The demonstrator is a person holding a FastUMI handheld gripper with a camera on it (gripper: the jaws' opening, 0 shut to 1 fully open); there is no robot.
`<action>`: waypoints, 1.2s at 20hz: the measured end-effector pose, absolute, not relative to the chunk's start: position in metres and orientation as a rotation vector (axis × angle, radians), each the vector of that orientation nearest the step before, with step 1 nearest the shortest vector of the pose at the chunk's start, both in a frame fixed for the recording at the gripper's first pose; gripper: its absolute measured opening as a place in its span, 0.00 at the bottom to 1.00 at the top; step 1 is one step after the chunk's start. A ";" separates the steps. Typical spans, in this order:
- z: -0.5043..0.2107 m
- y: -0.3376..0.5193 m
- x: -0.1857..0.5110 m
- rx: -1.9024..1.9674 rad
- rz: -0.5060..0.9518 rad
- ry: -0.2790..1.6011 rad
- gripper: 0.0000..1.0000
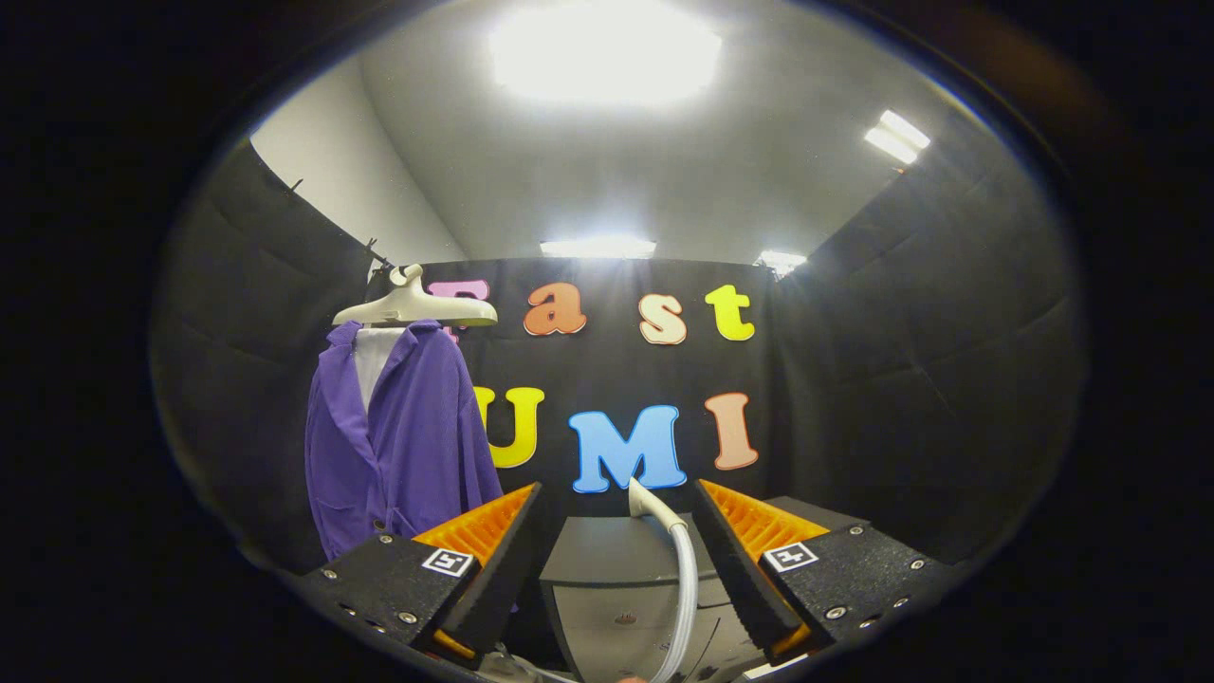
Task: Iron the clothes twice with a garment steamer, once on the left side and once on the right side.
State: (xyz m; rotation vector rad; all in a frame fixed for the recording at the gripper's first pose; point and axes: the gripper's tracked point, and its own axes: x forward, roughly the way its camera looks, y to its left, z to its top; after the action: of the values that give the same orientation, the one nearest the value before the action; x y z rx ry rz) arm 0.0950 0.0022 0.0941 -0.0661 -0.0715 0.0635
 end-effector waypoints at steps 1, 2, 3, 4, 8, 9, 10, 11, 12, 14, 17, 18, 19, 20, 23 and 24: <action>0.101 0.002 0.109 -0.059 0.081 -0.085 0.95; 0.105 0.000 0.125 -0.047 0.094 -0.091 0.95; 0.106 -0.003 0.141 -0.036 0.104 -0.082 0.95; 0.103 -0.006 0.158 -0.027 0.116 -0.062 0.94; 0.090 -0.013 0.226 -0.011 0.197 0.029 0.95; 0.087 -0.015 0.243 -0.001 0.214 0.049 0.95; 0.083 -0.016 0.258 0.014 0.230 0.073 0.95; 0.079 -0.018 0.274 0.029 0.243 0.101 0.95; 0.073 -0.020 0.286 0.041 0.255 0.128 0.95; 0.064 -0.025 0.313 0.050 0.273 0.166 0.95; 0.050 -0.036 0.348 0.073 0.279 0.212 0.95; 0.042 -0.041 0.358 0.087 0.276 0.235 0.95; 0.033 -0.047 0.369 0.095 0.269 0.263 0.94; 0.020 -0.053 0.381 0.095 0.264 0.293 0.95; -0.012 -0.067 0.409 0.100 0.256 0.377 0.94; -0.020 -0.070 0.414 0.118 0.266 0.397 0.94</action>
State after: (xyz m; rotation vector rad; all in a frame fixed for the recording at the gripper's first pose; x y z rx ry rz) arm 0.4135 -0.0701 -0.0204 0.1177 0.3971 0.2657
